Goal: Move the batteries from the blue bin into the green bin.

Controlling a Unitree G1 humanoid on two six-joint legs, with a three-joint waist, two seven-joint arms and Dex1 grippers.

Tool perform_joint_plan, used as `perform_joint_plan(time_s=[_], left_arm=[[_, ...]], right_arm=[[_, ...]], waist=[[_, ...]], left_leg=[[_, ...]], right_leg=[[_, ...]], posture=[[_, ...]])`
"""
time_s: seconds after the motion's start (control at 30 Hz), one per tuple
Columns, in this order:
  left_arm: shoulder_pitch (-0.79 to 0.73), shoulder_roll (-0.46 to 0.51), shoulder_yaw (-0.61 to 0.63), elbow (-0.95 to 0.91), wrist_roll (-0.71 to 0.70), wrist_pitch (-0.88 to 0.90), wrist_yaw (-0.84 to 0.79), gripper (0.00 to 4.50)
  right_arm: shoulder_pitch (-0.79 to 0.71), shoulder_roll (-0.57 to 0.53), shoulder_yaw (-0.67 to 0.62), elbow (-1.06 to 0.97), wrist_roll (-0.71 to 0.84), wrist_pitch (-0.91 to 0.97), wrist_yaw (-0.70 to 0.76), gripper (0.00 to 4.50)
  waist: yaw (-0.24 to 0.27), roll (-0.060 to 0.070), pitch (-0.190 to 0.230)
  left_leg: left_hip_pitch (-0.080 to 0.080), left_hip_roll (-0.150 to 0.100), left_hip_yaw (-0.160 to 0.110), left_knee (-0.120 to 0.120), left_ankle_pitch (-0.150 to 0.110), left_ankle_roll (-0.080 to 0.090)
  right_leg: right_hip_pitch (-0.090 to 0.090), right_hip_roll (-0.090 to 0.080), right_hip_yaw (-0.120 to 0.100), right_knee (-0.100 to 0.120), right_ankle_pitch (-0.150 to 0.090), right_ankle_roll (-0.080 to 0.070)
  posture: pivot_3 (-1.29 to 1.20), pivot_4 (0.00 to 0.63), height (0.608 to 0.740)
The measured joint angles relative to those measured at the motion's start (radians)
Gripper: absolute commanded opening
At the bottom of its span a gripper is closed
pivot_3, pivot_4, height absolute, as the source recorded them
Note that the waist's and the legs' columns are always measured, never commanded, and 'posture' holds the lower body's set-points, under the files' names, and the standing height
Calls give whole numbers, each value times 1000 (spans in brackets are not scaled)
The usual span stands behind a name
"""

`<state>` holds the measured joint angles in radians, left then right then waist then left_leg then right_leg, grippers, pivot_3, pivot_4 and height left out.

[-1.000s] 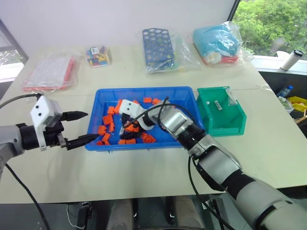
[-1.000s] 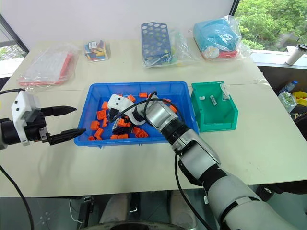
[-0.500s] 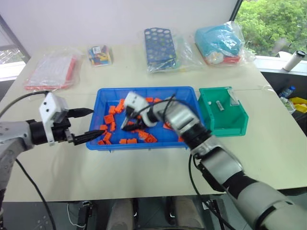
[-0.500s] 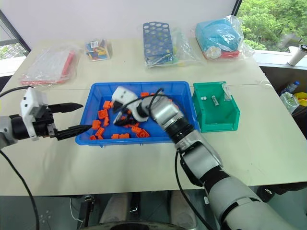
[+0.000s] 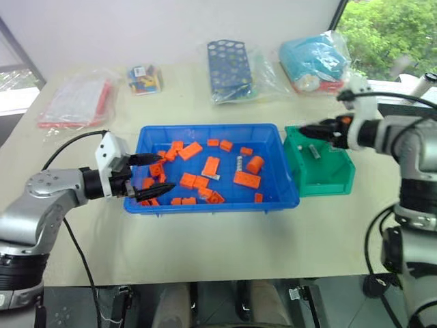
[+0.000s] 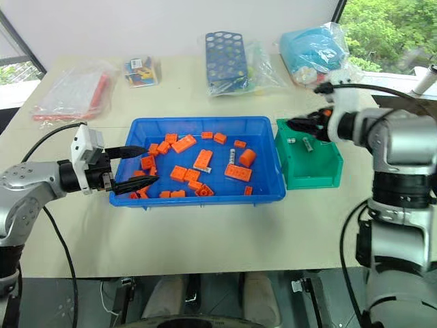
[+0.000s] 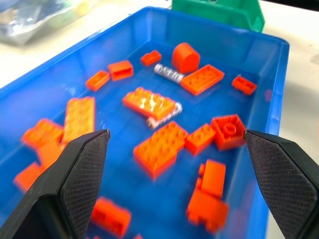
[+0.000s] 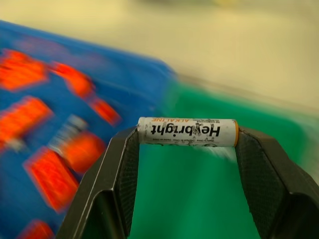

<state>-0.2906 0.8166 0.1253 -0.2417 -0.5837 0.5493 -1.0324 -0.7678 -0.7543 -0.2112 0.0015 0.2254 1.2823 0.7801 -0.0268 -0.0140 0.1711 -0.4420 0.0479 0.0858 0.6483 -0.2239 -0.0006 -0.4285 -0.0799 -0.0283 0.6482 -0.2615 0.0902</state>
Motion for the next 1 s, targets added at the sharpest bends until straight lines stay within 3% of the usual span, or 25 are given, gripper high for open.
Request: perform_joint_plan(time_s=[0.07, 0.2, 0.23, 0.53, 0.67, 0.8, 1.0], left_arm=[[-15, -4, -17, 17, 8, -10, -7, 4500], [-42, -13, -35, 46, 19, -18, -15, 4500], [-48, -14, -35, 52, 23, -19, -17, 4500], [-62, -23, -33, 65, 30, -28, -19, 4500], [-57, -37, -35, 38, 29, -27, -4, 4500], [-32, -35, -29, 19, 29, -25, 14, 4500], [25, -20, 11, -40, 20, 4, 46, 4500]], right_arm=[[41, -13, -19, -27, 13, 3, -20, 2242], [86, -13, -30, -66, 42, 15, -49, 4224], [93, -13, -25, -70, 44, 9, -56, 4455], [5, -11, 49, -36, 70, -83, -72, 4455], [-112, 186, 161, -70, 126, -98, -69, 4455], [-106, 329, 312, -47, 130, -111, -103, 4455], [-96, 533, 301, 89, 152, -31, -211, 4455]], waist=[[-1, 0, 0], [8, 0, 0], [11, 0, 0], [11, 0, 0], [-13, 0, 0], [-5, 0, 0], [17, -1, 0]], left_leg=[[0, 0, 0, 0, 0, 0], [-1, 0, 0, 1, 0, 0], [-1, 0, 0, 1, 0, 0], [-1, 0, 0, 2, 0, 0], [0, 1, -2, 1, 0, 0], [-2, 0, -2, 1, 0, 0], [-2, 0, -1, 3, 0, 0]], right_leg=[[0, 1, 0, 0, 0, 0], [0, 0, 0, 0, 0, 0], [0, 0, 0, 0, 0, 0], [0, 0, 0, 0, 0, 0], [0, 3, 0, 2, 0, 0], [0, 1, -1, 1, 0, 0], [1, -1, -2, 1, 0, 0]], posture=[[0, 150, 737], [0, 150, 737], [0, 150, 737], [0, 150, 737], [0, 150, 737], [0, 150, 737], [0, 150, 737]])
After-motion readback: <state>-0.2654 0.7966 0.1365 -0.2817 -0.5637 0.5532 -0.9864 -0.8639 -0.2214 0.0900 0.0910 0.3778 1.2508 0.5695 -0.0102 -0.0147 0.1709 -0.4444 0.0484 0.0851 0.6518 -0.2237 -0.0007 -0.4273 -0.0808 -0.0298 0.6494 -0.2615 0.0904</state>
